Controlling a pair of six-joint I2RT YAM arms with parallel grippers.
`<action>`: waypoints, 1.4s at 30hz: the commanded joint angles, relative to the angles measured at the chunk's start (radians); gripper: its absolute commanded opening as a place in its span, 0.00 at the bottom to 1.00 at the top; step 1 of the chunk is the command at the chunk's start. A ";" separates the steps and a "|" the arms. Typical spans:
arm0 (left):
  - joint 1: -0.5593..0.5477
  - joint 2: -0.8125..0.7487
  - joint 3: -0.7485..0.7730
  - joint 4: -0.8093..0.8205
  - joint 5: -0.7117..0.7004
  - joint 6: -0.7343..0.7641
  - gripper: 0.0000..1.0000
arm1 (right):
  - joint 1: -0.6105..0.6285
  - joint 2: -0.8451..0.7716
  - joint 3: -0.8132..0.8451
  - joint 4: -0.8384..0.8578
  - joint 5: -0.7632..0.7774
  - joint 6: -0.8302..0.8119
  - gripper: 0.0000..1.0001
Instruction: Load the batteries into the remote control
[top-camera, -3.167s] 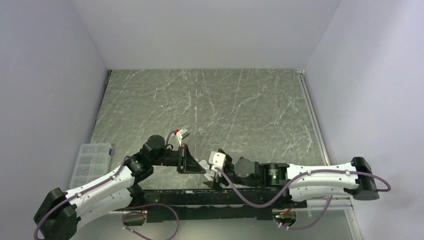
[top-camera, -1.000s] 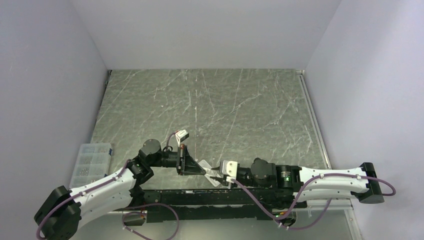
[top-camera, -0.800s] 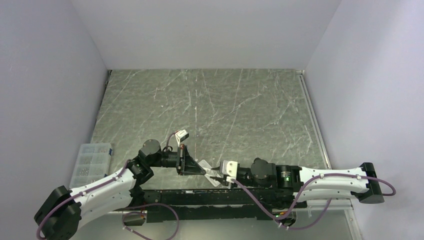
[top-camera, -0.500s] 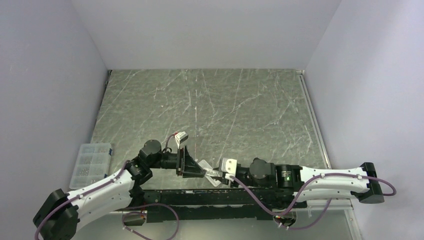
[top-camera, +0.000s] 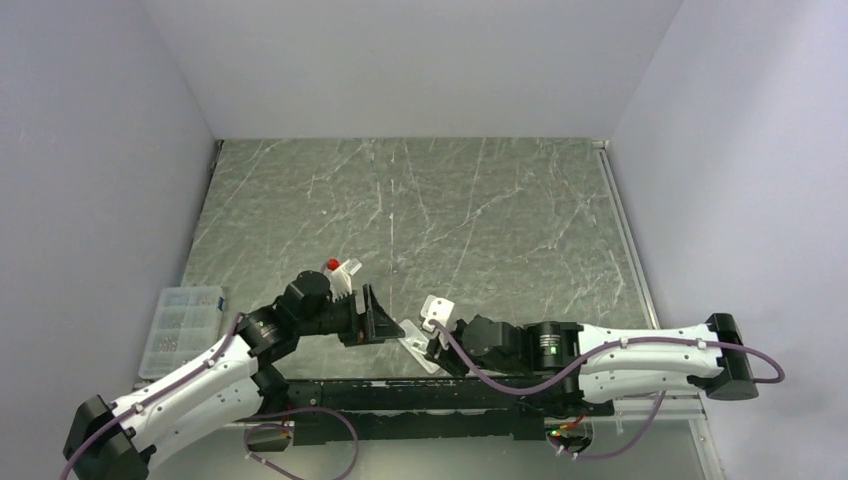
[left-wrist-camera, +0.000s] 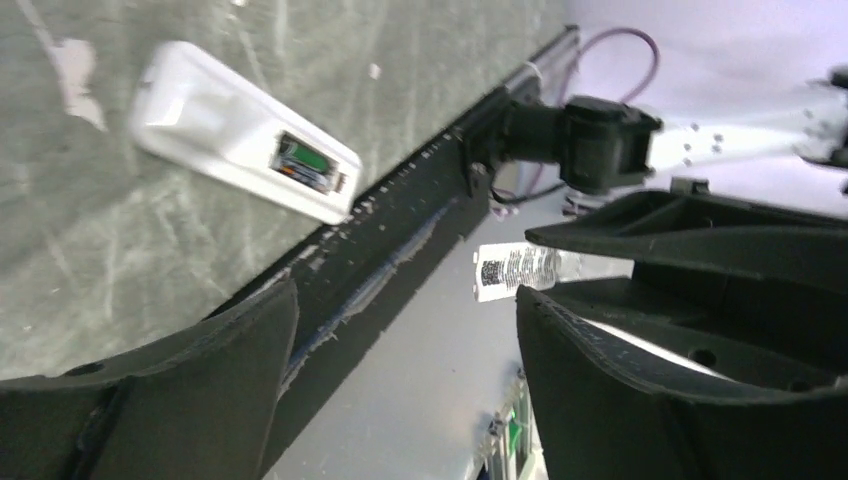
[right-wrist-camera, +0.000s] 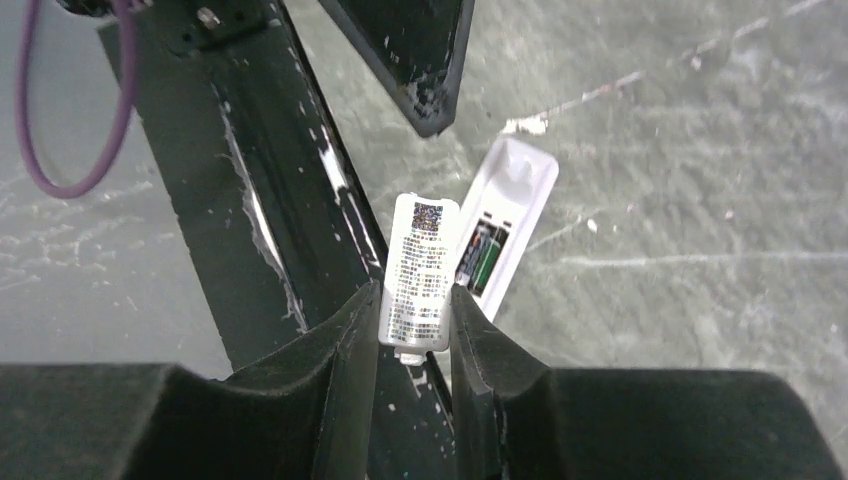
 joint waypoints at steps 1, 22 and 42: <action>0.004 0.034 0.049 -0.134 -0.150 0.116 0.93 | 0.002 0.052 0.051 -0.102 0.056 0.148 0.06; 0.013 0.122 -0.024 -0.047 -0.166 0.143 0.93 | -0.132 0.388 0.151 -0.128 -0.019 0.155 0.03; 0.026 0.102 -0.031 -0.071 -0.156 0.156 0.93 | -0.137 0.516 0.221 -0.157 0.039 0.188 0.03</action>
